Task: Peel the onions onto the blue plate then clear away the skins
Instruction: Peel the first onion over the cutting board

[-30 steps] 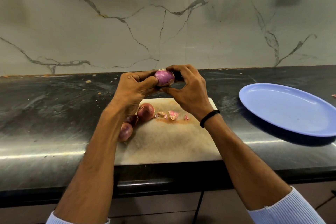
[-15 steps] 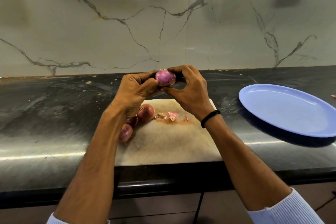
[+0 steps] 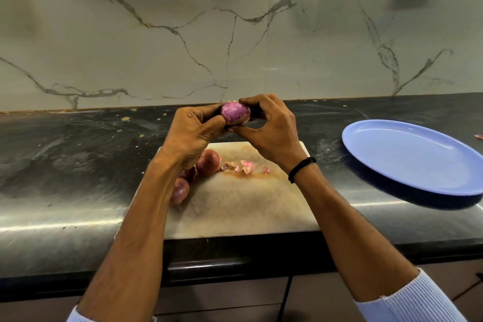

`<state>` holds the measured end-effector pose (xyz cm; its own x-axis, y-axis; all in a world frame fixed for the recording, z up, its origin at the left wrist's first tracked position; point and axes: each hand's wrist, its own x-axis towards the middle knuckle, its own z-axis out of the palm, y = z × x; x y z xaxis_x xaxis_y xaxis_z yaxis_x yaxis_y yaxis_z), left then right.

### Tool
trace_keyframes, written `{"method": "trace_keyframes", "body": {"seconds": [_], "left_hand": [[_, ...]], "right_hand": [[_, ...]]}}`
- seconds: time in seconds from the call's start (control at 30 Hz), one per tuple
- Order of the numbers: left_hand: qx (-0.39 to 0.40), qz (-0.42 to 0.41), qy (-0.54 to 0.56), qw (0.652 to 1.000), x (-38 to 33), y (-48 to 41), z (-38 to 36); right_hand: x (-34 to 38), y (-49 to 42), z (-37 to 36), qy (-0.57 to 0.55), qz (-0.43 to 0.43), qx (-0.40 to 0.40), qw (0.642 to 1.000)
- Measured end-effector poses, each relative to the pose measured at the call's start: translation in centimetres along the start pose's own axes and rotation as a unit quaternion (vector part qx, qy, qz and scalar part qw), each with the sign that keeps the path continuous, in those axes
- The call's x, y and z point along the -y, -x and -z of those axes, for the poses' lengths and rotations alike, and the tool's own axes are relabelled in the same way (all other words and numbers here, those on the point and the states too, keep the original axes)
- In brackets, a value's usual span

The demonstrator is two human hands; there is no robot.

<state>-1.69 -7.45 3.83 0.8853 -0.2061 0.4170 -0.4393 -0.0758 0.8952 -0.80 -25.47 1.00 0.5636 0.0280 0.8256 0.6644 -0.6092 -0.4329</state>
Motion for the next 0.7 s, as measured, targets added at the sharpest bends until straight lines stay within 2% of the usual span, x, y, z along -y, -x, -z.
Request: {"method": "trace_keyframes", "body": {"seconds": [0.3,0.6,0.7], "left_hand": [[-0.005,0.007,0.025,1.0,-0.21,0.13,-0.39],[-0.002,-0.003,-0.017,1.0,-0.29,0.3,-0.28],[-0.028,0.01,0.005,1.0,-0.15,0.09,-0.25]], "right_hand": [[0.15,-0.02,0.13,-0.011,-0.012,-0.002,1.0],[0.17,0.03,0.06,-0.004,-0.011,0.007,1.0],[0.27,-0.1,0.43,-0.03,-0.031,-0.001,0.999]]}}
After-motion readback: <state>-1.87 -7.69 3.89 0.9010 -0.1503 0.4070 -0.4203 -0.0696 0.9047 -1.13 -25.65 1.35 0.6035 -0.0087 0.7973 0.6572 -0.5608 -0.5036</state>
